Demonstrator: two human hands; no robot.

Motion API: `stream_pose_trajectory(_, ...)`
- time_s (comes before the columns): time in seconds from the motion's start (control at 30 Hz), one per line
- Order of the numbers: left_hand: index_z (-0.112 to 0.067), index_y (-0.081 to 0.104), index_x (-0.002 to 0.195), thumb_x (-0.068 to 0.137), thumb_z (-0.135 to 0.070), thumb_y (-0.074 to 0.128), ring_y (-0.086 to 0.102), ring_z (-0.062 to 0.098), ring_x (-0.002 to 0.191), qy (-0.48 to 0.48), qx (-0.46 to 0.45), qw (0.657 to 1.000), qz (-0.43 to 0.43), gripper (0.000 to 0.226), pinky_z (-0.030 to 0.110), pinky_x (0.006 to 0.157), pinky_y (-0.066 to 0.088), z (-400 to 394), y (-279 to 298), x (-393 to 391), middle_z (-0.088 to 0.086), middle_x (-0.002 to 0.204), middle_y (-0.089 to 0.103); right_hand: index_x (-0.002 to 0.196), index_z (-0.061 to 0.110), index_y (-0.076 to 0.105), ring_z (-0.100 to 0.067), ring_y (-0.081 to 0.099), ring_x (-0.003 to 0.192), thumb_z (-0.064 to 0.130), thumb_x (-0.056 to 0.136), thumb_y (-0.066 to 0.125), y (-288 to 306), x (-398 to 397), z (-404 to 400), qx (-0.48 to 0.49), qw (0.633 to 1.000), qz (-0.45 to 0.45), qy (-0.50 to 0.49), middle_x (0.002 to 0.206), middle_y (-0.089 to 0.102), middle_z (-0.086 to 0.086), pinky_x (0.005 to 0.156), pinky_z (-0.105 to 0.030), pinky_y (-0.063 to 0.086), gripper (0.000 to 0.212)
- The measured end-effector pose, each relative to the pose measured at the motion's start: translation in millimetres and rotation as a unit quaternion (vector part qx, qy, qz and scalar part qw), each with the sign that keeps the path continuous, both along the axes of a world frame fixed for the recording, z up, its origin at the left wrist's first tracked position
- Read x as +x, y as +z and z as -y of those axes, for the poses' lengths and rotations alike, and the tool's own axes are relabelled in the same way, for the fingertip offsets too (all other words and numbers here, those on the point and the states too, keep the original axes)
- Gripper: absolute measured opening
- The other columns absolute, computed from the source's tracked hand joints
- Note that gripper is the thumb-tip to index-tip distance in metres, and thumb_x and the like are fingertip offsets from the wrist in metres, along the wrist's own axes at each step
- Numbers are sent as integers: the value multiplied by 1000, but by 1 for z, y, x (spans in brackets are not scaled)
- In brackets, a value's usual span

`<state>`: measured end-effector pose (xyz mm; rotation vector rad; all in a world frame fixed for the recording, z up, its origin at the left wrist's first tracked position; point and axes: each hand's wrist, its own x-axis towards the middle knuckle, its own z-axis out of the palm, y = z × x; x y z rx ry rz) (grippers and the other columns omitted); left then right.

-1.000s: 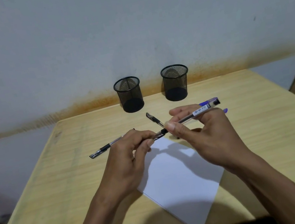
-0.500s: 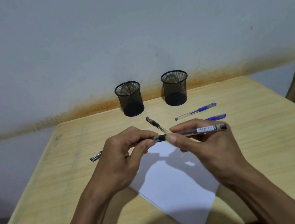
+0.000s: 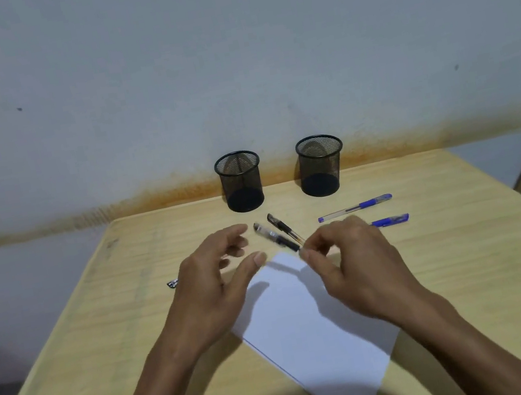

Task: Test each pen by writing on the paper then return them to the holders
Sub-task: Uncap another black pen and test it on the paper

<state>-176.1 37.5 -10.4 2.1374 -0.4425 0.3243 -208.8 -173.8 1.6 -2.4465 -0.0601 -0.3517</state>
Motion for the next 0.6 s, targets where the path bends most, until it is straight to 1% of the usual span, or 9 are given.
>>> stream_pose_trajectory(0.1, -27, 54, 132, 89, -48, 62, 56, 8, 115, 125, 70, 990, -2, 49, 36, 95, 48, -21, -18, -7, -14, 122, 58, 89, 22, 75, -21, 51, 108, 31, 96, 61, -2, 33, 4, 42, 994, 5, -98, 91, 73, 1, 82, -40, 47, 18)
stream_pose_trajectory(0.17, -23, 50, 135, 90, -52, 58, 49, 19, 123, 201, 137, 970, -28, 54, 43, 98, 45, -37, -29, -10, -7, 129, 55, 86, 17, 75, -27, 50, 112, 27, 95, 58, -3, 55, 4, 25, 989, -21, -148, 92, 72, -4, 82, -39, 41, 21)
stream_pose_trajectory(0.23, -16, 48, 136, 89, -58, 54, 47, 28, 125, 239, 219, 945, -48, 63, 46, 98, 42, -51, -40, -10, 3, 134, 54, 84, 14, 72, -30, 50, 111, 24, 93, 56, -7, 70, -2, -5, 983, -55, -174, 85, 64, -5, 81, -39, 34, 21)
stream_pose_trajectory(0.33, -12, 51, 120, 87, -69, 42, 54, 32, 111, 258, 287, 920, -67, 66, 46, 91, 45, -62, -54, -6, 4, 117, 60, 90, 12, 70, -31, 48, 113, 25, 91, 57, -13, 80, -12, -51, 976, -103, -183, 72, 39, 2, 91, -42, 35, 18)
stream_pose_trajectory(0.37, -11, 51, 113, 87, -71, 37, 55, 31, 105, 263, 293, 917, -73, 67, 46, 88, 45, -64, -57, -5, 4, 109, 60, 93, 13, 70, -31, 48, 114, 25, 91, 58, -14, 83, -15, -64, 975, -111, -183, 74, 38, 2, 95, -42, 35, 17)
stream_pose_trajectory(0.4, -11, 50, 108, 87, -73, 34, 55, 31, 103, 266, 297, 914, -77, 68, 46, 88, 45, -65, -59, -4, 4, 105, 59, 95, 13, 69, -31, 47, 116, 25, 91, 59, -16, 84, -17, -75, 973, -115, -185, 78, 43, 0, 97, -43, 35, 16)
stream_pose_trajectory(0.47, -11, 49, 107, 85, -77, 27, 53, 30, 107, 271, 307, 908, -87, 73, 47, 94, 43, -65, -62, -1, 7, 109, 59, 97, 14, 69, -30, 47, 117, 25, 91, 60, -18, 85, -20, -95, 970, -116, -190, 90, 56, -6, 98, -43, 33, 15)
stream_pose_trajectory(0.53, -11, 49, 112, 83, -81, 20, 50, 29, 117, 275, 317, 902, -98, 81, 48, 102, 39, -66, -65, 2, 9, 119, 57, 97, 15, 69, -29, 49, 116, 26, 91, 59, -21, 88, -23, -117, 969, -109, -190, 97, 64, -7, 98, -43, 33, 15)
stream_pose_trajectory(0.6, -10, 47, 123, 82, -82, 18, 42, 27, 131, 277, 322, 899, -104, 88, 48, 109, 33, -66, -67, 3, 10, 135, 51, 95, 17, 69, -29, 50, 115, 29, 93, 58, -23, 89, -24, -137, 966, -103, -192, 96, 66, -7, 97, -44, 33, 16)
